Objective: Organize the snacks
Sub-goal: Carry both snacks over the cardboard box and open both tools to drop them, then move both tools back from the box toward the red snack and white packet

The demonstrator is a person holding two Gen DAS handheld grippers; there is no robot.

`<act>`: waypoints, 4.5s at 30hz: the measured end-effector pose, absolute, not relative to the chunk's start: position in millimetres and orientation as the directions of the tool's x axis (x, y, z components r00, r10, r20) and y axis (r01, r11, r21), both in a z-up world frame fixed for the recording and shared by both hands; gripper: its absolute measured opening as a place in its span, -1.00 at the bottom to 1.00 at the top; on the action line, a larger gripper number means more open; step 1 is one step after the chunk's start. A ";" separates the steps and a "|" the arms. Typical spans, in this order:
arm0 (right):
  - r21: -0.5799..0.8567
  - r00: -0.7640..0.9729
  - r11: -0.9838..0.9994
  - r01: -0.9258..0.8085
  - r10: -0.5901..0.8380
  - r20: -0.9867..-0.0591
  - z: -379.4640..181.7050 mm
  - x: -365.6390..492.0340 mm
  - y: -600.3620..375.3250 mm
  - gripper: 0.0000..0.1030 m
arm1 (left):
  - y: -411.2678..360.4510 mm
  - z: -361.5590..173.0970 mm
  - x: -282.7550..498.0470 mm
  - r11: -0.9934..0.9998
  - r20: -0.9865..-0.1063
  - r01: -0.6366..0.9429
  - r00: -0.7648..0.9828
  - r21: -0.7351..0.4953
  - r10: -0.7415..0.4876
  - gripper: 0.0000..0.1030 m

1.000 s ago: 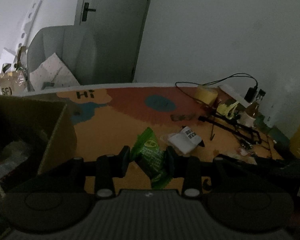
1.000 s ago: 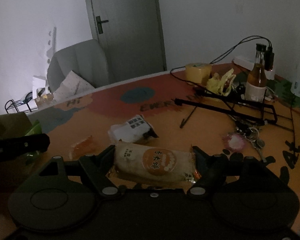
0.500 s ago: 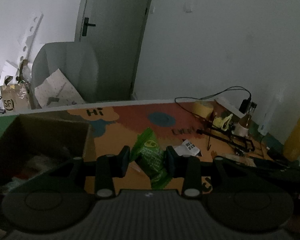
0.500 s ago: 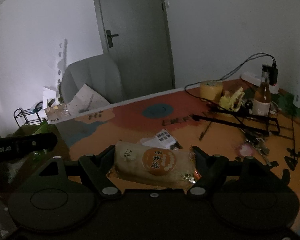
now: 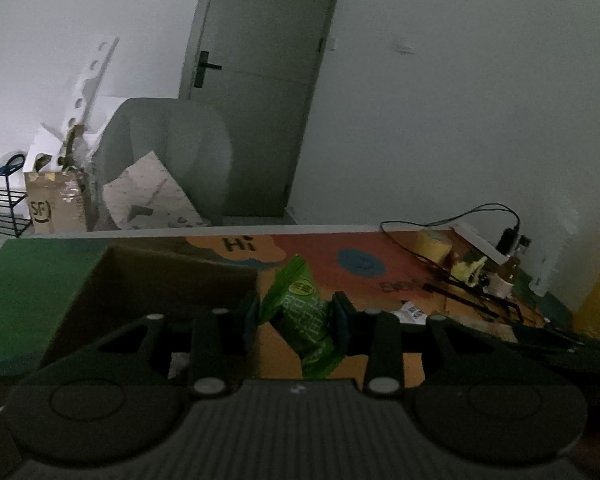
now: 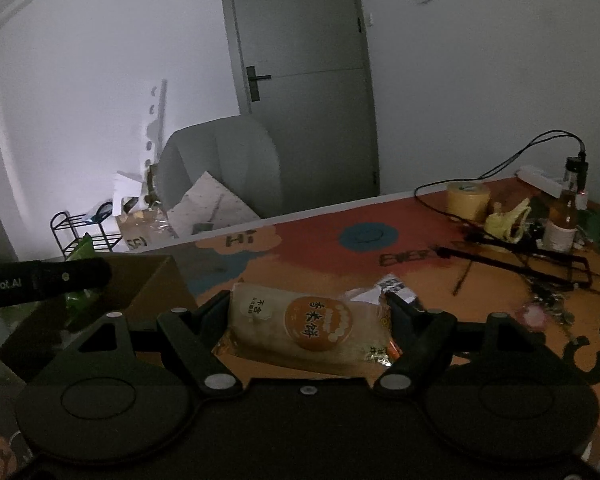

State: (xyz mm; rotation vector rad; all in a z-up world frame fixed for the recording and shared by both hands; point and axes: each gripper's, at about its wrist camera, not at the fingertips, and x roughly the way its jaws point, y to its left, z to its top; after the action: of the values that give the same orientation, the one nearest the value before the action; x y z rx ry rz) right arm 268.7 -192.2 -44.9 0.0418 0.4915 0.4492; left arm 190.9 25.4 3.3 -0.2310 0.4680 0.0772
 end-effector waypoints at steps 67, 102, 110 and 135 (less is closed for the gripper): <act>0.223 0.546 0.705 -0.673 0.677 -0.494 -22.4 220.6 -39.0 0.74 | 167.9 2.8 109.2 0.881 -0.485 -0.362 0.855 -0.304 0.183 0.66; 0.279 0.706 0.855 -0.437 0.518 -0.482 -44.6 251.8 -190.3 1.00 | 49.9 -2.3 172.1 0.956 -0.503 -0.177 0.863 -0.232 0.037 0.86; 0.284 0.714 0.869 -0.404 0.494 -0.496 -51.7 259.4 -212.8 1.00 | 24.9 -8.3 187.8 0.963 -0.519 -0.139 0.855 -0.229 0.000 0.90; 0.352 0.713 0.882 -0.312 0.462 -0.527 -90.6 306.2 -269.0 0.98 | -30.9 -32.9 246.3 0.977 -0.574 -0.081 0.818 -0.199 -0.049 0.90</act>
State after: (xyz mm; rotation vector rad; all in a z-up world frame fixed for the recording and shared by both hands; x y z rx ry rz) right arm 306.2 -269.0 -90.6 0.2458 0.6471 0.4338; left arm 246.3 -30.9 -32.9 -0.2197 0.6148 0.0169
